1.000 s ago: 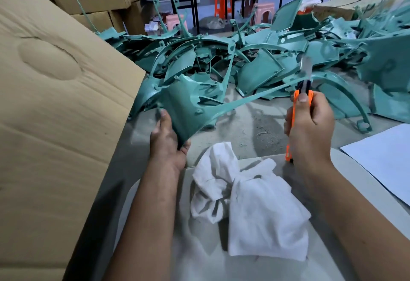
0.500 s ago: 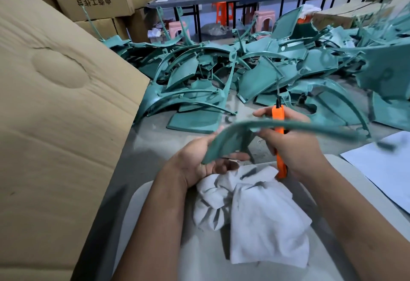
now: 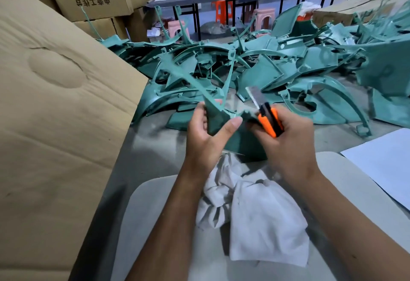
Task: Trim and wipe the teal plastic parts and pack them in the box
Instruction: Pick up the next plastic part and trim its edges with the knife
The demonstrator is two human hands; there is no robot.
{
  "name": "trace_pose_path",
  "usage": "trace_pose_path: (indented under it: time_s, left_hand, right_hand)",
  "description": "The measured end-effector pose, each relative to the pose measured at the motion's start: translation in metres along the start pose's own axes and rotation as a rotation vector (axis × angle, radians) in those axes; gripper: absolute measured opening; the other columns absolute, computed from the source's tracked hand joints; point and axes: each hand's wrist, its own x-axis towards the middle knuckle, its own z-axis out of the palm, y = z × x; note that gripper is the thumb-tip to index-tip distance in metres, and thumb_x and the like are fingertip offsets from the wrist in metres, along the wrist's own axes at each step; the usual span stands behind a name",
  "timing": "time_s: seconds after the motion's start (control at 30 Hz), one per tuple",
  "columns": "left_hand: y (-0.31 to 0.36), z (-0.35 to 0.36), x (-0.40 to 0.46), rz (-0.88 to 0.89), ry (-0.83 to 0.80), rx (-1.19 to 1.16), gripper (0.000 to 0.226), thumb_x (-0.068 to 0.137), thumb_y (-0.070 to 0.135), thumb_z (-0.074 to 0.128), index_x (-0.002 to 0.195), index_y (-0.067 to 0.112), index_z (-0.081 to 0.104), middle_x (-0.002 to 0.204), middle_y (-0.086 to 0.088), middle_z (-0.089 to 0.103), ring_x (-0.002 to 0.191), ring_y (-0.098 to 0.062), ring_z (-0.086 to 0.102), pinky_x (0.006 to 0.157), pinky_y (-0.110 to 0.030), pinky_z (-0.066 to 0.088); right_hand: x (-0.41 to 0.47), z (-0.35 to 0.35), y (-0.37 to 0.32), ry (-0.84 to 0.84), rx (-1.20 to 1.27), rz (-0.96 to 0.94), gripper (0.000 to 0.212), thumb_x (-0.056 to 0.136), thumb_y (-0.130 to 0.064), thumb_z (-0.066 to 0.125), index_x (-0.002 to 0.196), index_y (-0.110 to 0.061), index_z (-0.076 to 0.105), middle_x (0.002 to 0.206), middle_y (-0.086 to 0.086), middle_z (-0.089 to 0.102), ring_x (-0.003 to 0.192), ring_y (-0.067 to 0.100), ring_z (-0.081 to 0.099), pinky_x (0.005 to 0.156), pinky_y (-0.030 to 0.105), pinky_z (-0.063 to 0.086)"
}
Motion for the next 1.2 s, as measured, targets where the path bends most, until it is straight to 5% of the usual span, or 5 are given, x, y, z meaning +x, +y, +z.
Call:
trace_pose_path:
  time_s: [0.13,0.3,0.43,0.87,1.2]
  left_hand:
    - [0.004,0.0,0.004,-0.134,0.316,-0.174,0.03,0.072,0.041,0.086,0.091,0.022,0.072,0.089,0.004,0.078,0.084,-0.012,0.074,0.072,-0.022,0.057]
    - [-0.002,-0.012,0.015,-0.233,0.671,-0.339,0.019,0.076,0.021,0.076,0.08,0.01,0.06,0.077,-0.001,0.07,0.078,-0.021,0.067,0.073,-0.037,0.053]
    - [-0.004,-0.013,0.018,-0.112,0.712,-0.183,0.022,0.094,-0.001,0.053,0.082,0.015,0.045,0.097,-0.008,0.075,0.094,-0.013,0.07,0.094,-0.028,0.052]
    - [-0.012,-0.012,0.017,0.034,0.8,0.135,0.019,0.101,-0.002,0.047,0.09,0.012,0.04,0.115,-0.019,0.071,0.112,-0.025,0.067,0.097,-0.03,0.05]
    - [-0.013,-0.002,0.012,0.06,0.929,0.272,0.02,0.098,0.005,0.058,0.086,0.007,0.042,0.076,-0.005,0.062,0.062,0.003,0.057,0.062,-0.009,0.039]
  right_hand:
    - [-0.002,0.004,-0.008,-0.065,0.072,0.027,0.033,0.084,-0.037,0.084,0.093,-0.01,0.068,0.072,-0.011,0.056,0.065,0.017,0.053,0.061,0.03,0.045]
    - [-0.002,0.004,-0.007,-0.017,-0.092,0.157,0.048,0.095,-0.064,0.054,0.078,-0.019,0.056,0.065,0.004,0.06,0.06,0.027,0.058,0.055,0.045,0.046]
    - [-0.004,0.004,-0.003,-0.175,-0.361,0.19,0.048,0.107,-0.056,0.035,0.072,-0.026,0.047,0.06,-0.008,0.051,0.057,0.012,0.049,0.05,0.031,0.024]
    - [-0.012,0.013,-0.008,-0.309,-0.319,0.143,0.022,0.101,-0.048,0.057,0.099,-0.029,0.069,0.078,-0.004,0.071,0.075,0.022,0.064,0.067,0.04,0.053]
    - [-0.013,0.015,-0.004,-0.175,-0.576,0.149,0.026,0.101,-0.053,0.057,0.097,-0.028,0.065,0.073,-0.002,0.067,0.066,0.026,0.058,0.057,0.033,0.039]
